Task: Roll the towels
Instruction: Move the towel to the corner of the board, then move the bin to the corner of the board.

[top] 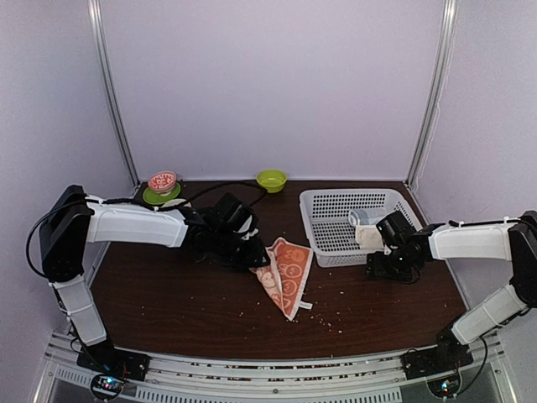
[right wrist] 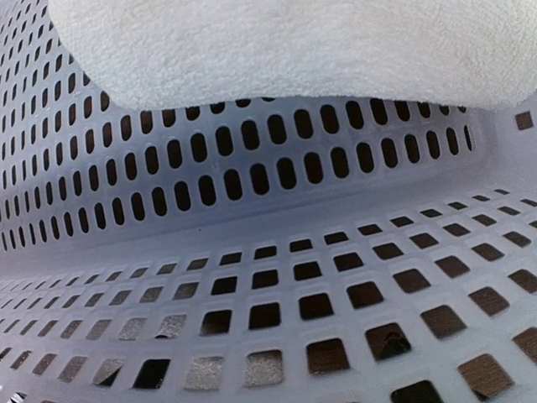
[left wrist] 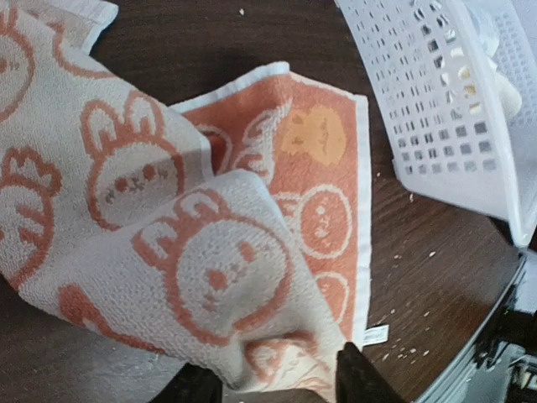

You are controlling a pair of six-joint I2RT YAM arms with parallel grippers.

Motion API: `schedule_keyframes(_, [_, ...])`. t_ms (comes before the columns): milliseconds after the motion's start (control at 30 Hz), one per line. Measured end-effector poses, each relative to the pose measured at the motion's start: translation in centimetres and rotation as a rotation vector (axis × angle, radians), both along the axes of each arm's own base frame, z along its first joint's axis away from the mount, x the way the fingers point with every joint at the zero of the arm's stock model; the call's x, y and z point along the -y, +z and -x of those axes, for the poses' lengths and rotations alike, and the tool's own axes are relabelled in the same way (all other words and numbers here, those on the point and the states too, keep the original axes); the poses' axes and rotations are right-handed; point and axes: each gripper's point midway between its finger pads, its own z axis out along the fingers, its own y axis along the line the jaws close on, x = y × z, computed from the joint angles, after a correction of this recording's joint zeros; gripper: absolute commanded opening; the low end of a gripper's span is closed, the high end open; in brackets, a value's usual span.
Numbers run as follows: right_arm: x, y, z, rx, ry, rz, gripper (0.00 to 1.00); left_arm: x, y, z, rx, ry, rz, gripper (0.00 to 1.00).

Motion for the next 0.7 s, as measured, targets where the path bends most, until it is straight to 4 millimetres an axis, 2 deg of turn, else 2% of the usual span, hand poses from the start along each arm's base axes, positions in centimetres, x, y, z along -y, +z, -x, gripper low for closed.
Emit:
schedule_keyframes(133, [0.1, 0.0, 0.1, -0.006, 0.004, 0.007, 0.83, 0.7, 1.1, -0.2, 0.014, -0.018, 0.025, 0.80])
schedule_keyframes(300, [0.2, -0.1, 0.3, -0.019, 0.006, 0.017, 0.83, 1.0, 3.2, -0.4, 0.040, -0.016, 0.069, 0.92])
schedule_keyframes(400, [0.2, -0.1, 0.4, -0.026, 0.006, 0.021, 0.83, 2.3, 5.5, -1.1, 0.066, -0.022, 0.131, 0.94])
schedule_keyframes(567, [0.3, -0.2, 0.4, -0.037, 0.004, 0.030, 0.83, 6.6, 9.6, -3.4, 0.110, -0.044, 0.266, 0.90])
schedule_keyframes(633, [0.3, -0.1, 0.4, -0.041, 0.003, 0.034, 0.83, 8.2, 9.9, -4.4, 0.110, -0.049, 0.303, 0.85])
schedule_keyframes(700, [0.3, -0.1, 0.4, -0.047, 0.003, 0.037, 0.83, 9.4, 9.1, -5.1, 0.091, -0.052, 0.311, 0.80])
